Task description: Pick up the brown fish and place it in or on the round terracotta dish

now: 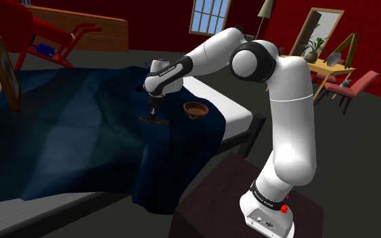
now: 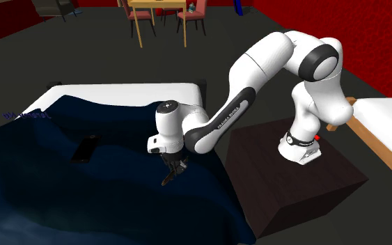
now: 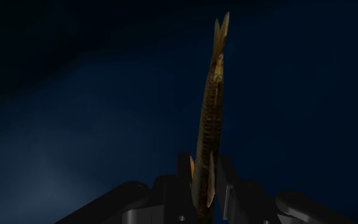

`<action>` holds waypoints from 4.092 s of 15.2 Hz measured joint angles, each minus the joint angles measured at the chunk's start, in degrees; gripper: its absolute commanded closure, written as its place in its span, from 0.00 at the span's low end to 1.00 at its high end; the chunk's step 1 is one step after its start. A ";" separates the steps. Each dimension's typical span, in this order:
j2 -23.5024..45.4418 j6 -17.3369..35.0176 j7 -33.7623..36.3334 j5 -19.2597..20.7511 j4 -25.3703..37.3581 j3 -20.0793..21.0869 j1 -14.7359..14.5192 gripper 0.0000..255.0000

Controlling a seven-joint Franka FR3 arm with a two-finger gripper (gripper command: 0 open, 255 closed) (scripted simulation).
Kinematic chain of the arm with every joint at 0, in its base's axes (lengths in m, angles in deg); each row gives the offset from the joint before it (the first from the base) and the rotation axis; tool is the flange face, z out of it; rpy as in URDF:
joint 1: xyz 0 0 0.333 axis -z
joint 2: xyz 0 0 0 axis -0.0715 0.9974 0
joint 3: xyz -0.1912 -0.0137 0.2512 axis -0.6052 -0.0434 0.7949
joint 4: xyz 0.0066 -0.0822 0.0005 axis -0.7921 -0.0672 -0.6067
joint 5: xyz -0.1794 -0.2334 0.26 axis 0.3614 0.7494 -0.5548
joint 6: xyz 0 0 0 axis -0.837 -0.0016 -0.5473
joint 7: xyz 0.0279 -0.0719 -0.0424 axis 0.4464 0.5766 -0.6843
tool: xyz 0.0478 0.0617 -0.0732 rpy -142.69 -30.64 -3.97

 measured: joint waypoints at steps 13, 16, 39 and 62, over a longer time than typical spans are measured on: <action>-4.58 -5.81 0.81 0.87 1.28 -0.44 -0.34 1.00; -5.63 -7.73 0.80 1.06 2.15 -0.59 -0.24 1.00; -12.39 -12.77 -14.64 0.25 -0.52 -6.02 9.81 1.00; -5.23 -6.88 -29.26 -3.50 -0.49 -9.17 19.03 1.00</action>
